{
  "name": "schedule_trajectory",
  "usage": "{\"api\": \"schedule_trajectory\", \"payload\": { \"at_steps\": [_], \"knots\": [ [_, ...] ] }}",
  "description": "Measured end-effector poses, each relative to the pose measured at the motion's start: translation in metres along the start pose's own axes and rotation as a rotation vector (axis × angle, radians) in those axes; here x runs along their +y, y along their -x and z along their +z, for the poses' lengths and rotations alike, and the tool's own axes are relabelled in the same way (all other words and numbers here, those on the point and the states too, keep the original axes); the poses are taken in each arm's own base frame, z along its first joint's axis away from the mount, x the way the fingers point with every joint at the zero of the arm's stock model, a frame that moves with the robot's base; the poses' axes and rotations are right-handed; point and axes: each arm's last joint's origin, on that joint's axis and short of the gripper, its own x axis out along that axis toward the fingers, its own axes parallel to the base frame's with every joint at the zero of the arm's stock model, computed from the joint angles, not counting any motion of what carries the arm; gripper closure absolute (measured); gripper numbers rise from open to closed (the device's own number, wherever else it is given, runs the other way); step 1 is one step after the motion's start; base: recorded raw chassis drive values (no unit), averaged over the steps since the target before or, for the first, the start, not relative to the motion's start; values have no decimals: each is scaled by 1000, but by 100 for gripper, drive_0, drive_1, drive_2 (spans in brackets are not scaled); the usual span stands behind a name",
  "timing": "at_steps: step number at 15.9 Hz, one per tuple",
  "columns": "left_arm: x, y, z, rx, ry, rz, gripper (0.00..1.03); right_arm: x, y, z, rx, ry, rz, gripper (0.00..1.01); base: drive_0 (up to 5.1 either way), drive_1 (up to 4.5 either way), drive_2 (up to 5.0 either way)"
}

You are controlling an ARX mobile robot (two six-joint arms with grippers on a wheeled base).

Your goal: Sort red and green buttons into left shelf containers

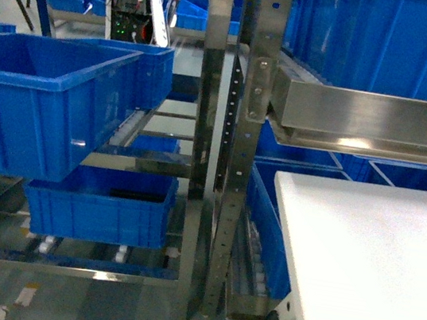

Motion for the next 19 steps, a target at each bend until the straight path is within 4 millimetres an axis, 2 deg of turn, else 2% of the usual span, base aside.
{"api": "schedule_trajectory", "payload": {
  "at_steps": [19],
  "knots": [
    [0, 0, 0, -1, 1, 2, 77, 0, 0, 0, 0, 0, 0, 74, -515, 231, 231]
  ]
}}
